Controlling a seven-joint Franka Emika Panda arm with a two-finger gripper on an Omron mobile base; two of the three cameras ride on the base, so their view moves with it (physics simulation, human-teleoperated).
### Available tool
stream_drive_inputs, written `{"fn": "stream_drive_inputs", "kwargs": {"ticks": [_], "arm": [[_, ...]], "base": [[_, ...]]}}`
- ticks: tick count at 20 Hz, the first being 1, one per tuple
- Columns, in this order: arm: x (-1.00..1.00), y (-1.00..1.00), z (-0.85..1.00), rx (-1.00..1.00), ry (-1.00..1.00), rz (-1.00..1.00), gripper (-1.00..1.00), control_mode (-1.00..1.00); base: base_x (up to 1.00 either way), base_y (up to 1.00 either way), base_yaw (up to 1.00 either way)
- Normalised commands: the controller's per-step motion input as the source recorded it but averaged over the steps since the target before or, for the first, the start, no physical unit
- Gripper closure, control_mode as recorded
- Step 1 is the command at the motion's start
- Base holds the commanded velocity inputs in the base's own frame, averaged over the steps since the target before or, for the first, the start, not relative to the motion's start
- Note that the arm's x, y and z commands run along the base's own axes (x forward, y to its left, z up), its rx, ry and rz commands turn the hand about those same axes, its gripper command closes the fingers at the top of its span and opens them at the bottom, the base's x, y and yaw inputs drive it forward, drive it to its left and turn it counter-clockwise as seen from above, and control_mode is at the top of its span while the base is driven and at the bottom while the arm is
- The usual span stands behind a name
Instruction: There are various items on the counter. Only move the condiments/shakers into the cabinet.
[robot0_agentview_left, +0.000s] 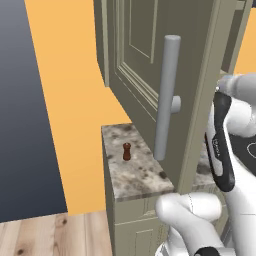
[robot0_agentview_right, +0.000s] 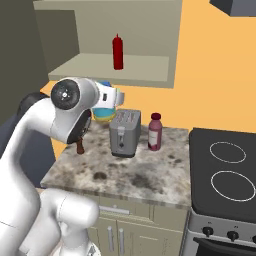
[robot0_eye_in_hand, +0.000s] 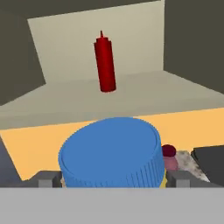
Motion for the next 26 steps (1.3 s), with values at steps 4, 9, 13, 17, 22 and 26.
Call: {"fn": "stream_drive_inputs", "kwargs": {"ticks": [4,9,13,17,22,26], "arm": [[0.01,0.36,1.00,0.03,0.09,-0.23,1.00,-1.00],[-0.08,0.40,0.81,0.05,-0.05,-0.07,1.00,-1.00],[-0.17,0.27,0.14,0.03,-0.35,0.00,1.00,-1.00],[-0.05,0.25,0.06,0.10,-0.30,0.01,1.00,-1.00],[0.02,0.04,0.00,0.24,-0.07,0.09,1.00,-1.00],[0.04,0.01,0.00,0.07,0.08,0.04,1.00,-1.00]], "base": [[0.00,0.00,0.00],[0.00,0.00,0.00],[0.00,0.00,0.00],[0.00,0.00,0.00],[0.00,0.00,0.00],[0.00,0.00,0.00]]}}
